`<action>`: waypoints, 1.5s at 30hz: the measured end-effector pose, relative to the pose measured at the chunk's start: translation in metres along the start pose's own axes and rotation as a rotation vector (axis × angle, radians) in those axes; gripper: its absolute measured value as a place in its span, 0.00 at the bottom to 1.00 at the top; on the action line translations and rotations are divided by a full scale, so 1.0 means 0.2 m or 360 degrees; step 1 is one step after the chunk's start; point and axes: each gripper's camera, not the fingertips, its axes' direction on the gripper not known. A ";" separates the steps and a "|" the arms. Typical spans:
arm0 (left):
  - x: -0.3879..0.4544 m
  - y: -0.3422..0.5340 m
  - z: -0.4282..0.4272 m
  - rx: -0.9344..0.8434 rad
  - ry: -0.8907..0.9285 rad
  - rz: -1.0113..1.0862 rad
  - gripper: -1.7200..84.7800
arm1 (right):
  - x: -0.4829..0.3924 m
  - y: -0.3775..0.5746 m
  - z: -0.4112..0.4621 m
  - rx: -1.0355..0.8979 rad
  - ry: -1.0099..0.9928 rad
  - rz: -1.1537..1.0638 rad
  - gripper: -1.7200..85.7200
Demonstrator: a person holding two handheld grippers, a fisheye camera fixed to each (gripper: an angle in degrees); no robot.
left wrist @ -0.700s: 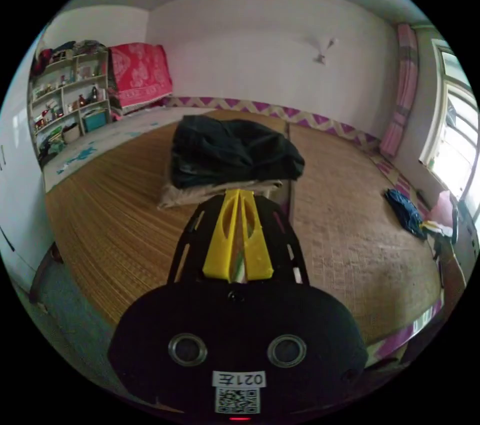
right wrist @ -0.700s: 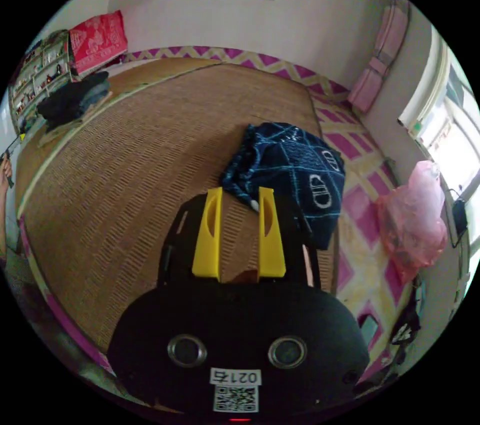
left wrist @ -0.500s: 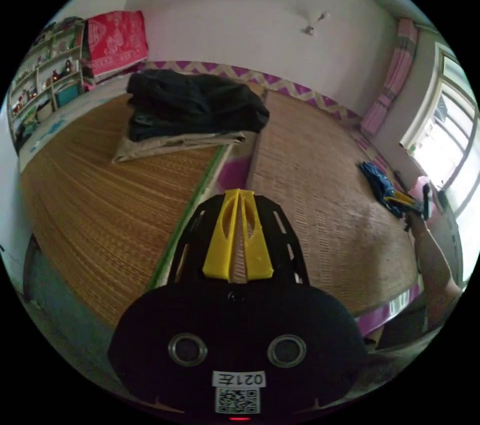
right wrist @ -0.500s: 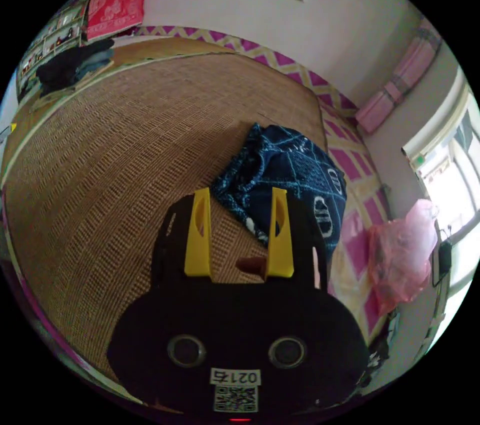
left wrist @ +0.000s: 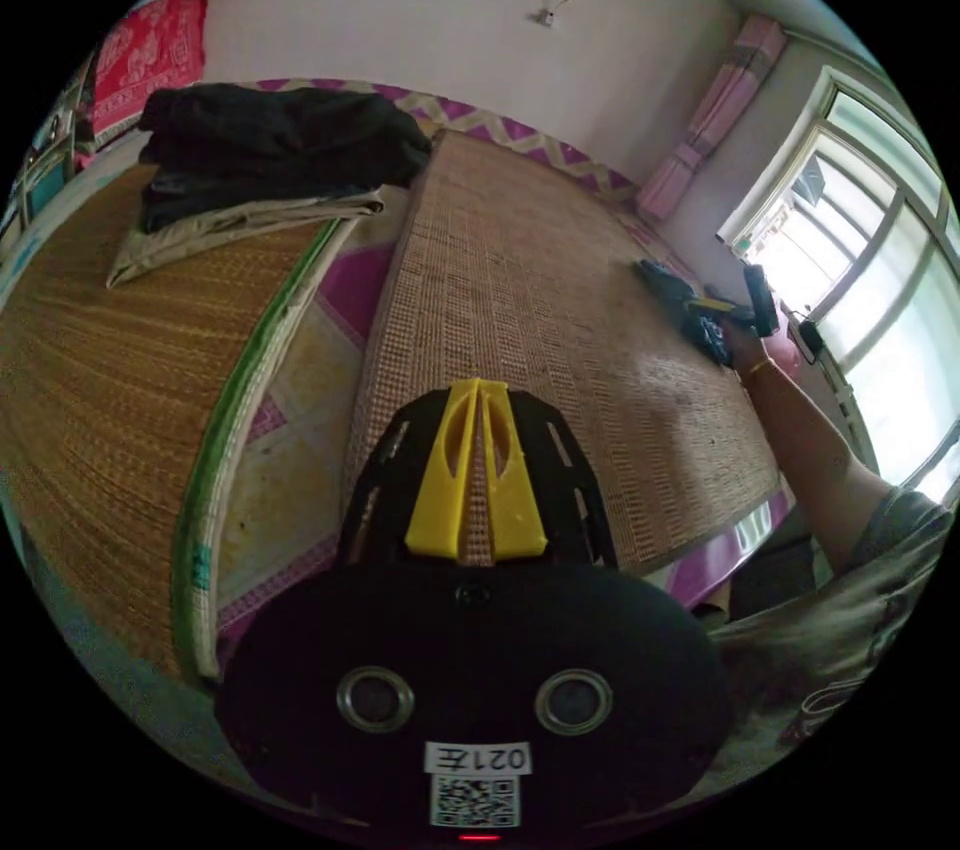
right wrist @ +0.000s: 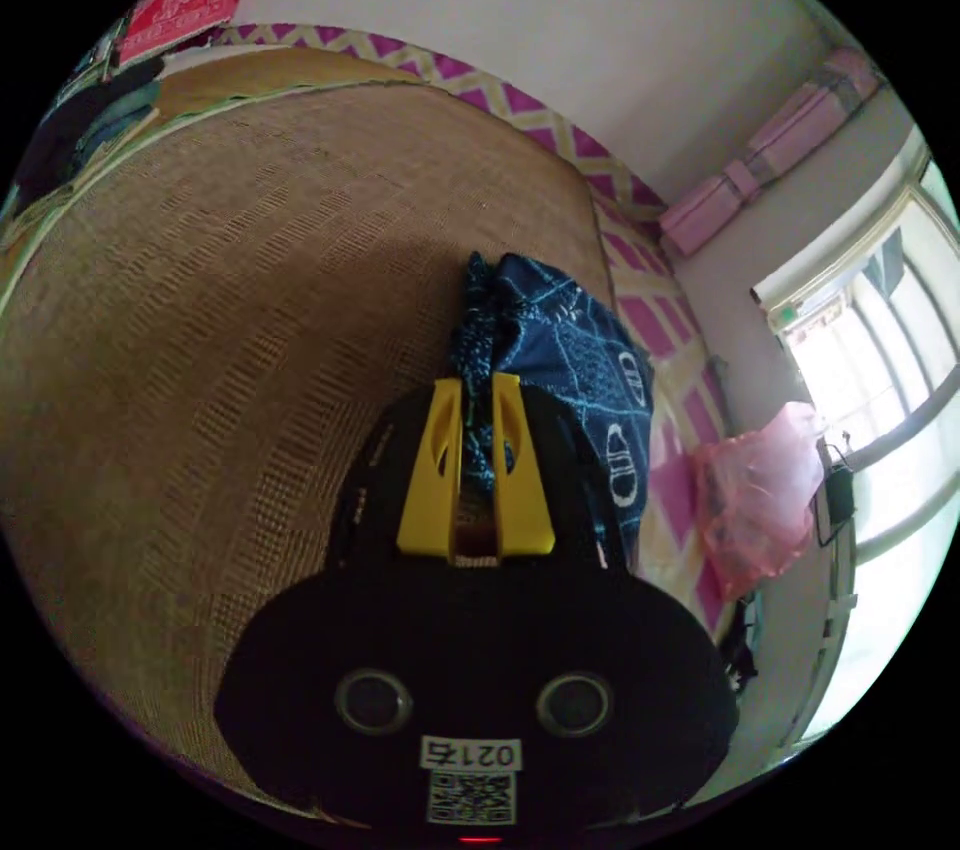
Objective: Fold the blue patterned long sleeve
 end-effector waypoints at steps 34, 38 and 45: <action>0.17 0.36 0.50 -0.0031 0.0240 0.0062 0.08 | -1.06 0.48 -1.85 0.0276 -0.0913 -0.0402 0.15; 0.16 0.29 0.62 -0.0056 0.0231 0.0022 0.10 | -0.93 0.42 -1.88 0.0248 -0.0880 -0.0395 0.09; 0.19 0.23 0.75 -0.0044 0.0208 0.0073 0.09 | -0.10 0.42 -1.94 0.0384 -0.1356 0.0065 0.02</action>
